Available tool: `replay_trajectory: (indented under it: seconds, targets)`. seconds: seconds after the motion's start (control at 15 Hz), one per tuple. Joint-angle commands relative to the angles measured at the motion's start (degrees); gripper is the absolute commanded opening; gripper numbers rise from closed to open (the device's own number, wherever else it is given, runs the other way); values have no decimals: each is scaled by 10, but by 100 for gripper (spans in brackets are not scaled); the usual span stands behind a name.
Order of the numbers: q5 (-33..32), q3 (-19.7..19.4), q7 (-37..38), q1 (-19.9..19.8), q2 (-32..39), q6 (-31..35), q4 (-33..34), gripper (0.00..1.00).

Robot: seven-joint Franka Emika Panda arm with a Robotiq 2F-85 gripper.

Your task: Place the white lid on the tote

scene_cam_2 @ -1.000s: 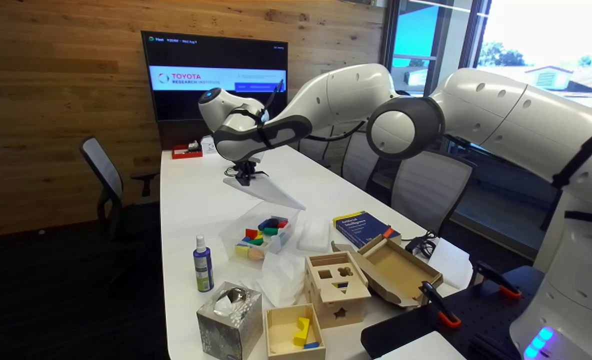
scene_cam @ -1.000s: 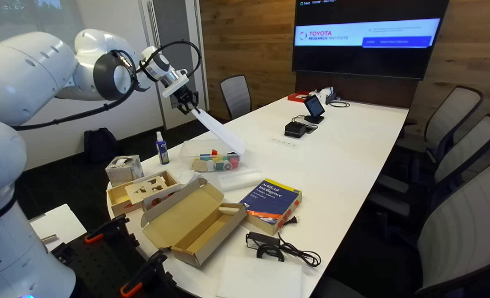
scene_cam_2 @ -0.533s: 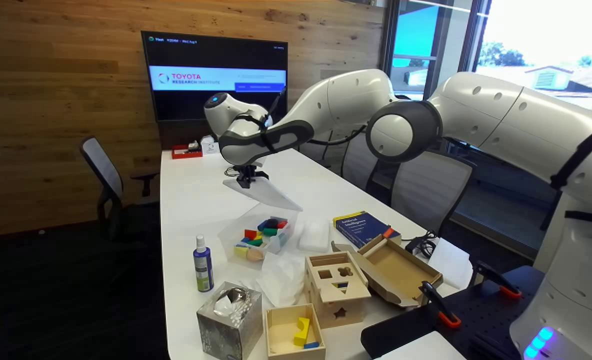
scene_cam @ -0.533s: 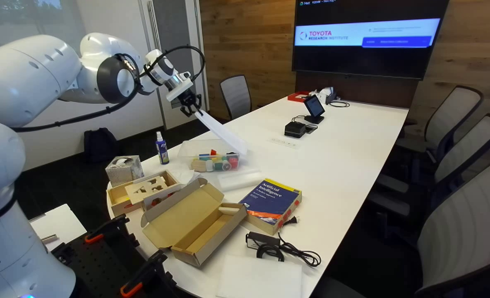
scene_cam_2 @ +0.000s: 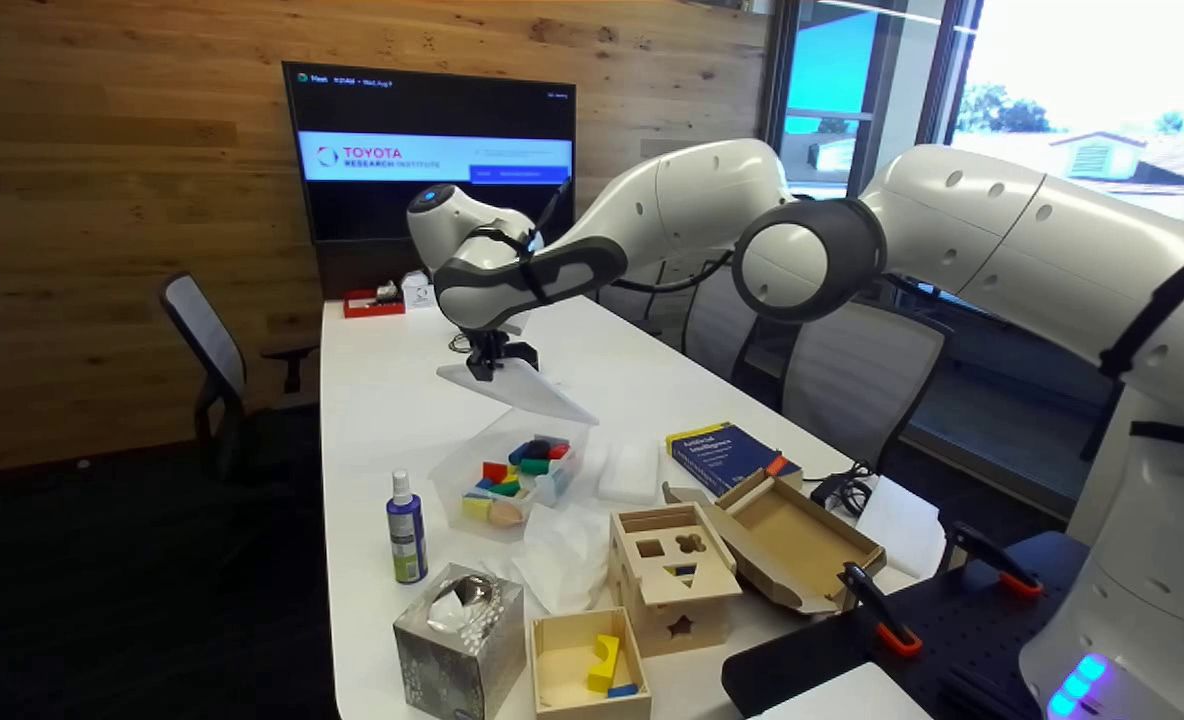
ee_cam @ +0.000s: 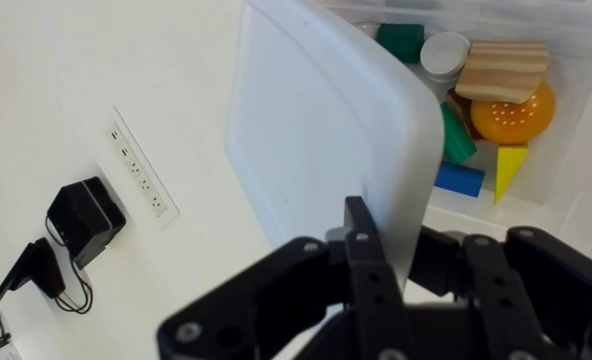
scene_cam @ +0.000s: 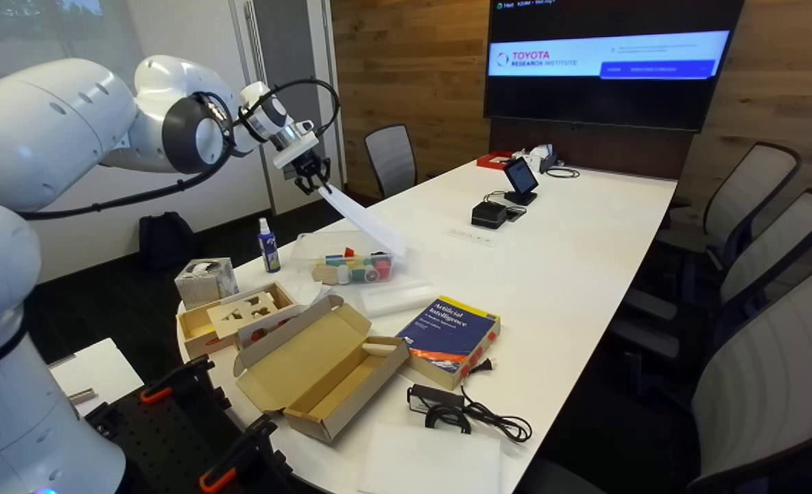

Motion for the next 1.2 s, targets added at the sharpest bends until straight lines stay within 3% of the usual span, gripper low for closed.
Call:
replay_trajectory:
  seconds: [0.0,0.73,1.13]
  targets:
    - [28,39,-49,-16,-10,9,-8,1]
    - [118,135,-189,-86,5,-87,-3,1]
    - [132,154,-219,-92,22,-142,8,1]
